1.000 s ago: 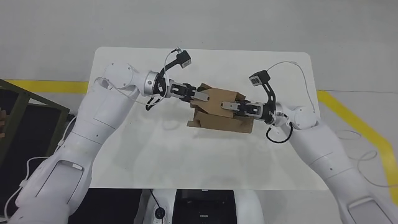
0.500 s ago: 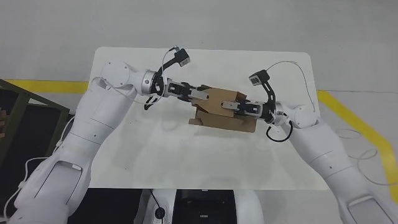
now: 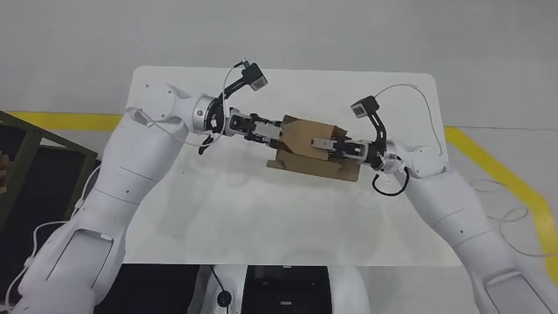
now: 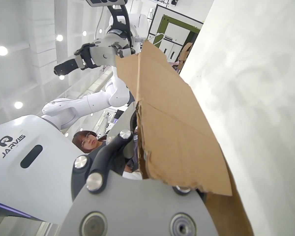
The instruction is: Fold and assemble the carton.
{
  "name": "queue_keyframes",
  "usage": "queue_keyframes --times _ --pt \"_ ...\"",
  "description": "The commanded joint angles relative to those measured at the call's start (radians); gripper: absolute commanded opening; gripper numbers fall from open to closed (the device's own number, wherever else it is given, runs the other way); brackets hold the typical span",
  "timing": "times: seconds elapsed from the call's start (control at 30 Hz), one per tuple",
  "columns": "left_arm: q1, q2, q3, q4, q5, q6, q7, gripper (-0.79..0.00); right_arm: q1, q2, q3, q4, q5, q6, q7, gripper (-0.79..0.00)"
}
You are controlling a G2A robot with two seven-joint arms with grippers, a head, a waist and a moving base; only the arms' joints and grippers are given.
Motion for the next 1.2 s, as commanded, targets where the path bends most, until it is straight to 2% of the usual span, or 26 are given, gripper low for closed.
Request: queue_keyframes --times 0.0,0.57,1.03,1.17 --pt "-0.006 -0.002 0.007 -0.004 -0.006 0.002 0.002 0.0 0.0 -0.002 0.001 -0.002 -0.006 0.001 -0.008 -0.785" --pt "-0.05 -0.023 0.078 -0.002 0.028 0.005 0.02 0.0 -0.012 -0.021 -0.003 -0.059 -0.032 0.02 -0.019 -0.785" --pt "-0.051 -0.025 0.081 -0.011 0.04 -0.001 0.028 0.0 -0.021 -0.031 0.006 -0.075 -0.052 0.033 -0.016 -0.785" --pt "-0.04 -0.019 0.05 -0.009 0.018 -0.003 0.027 0.0 -0.03 -0.029 0.022 -0.072 -0.054 0.03 -0.018 -0.785"
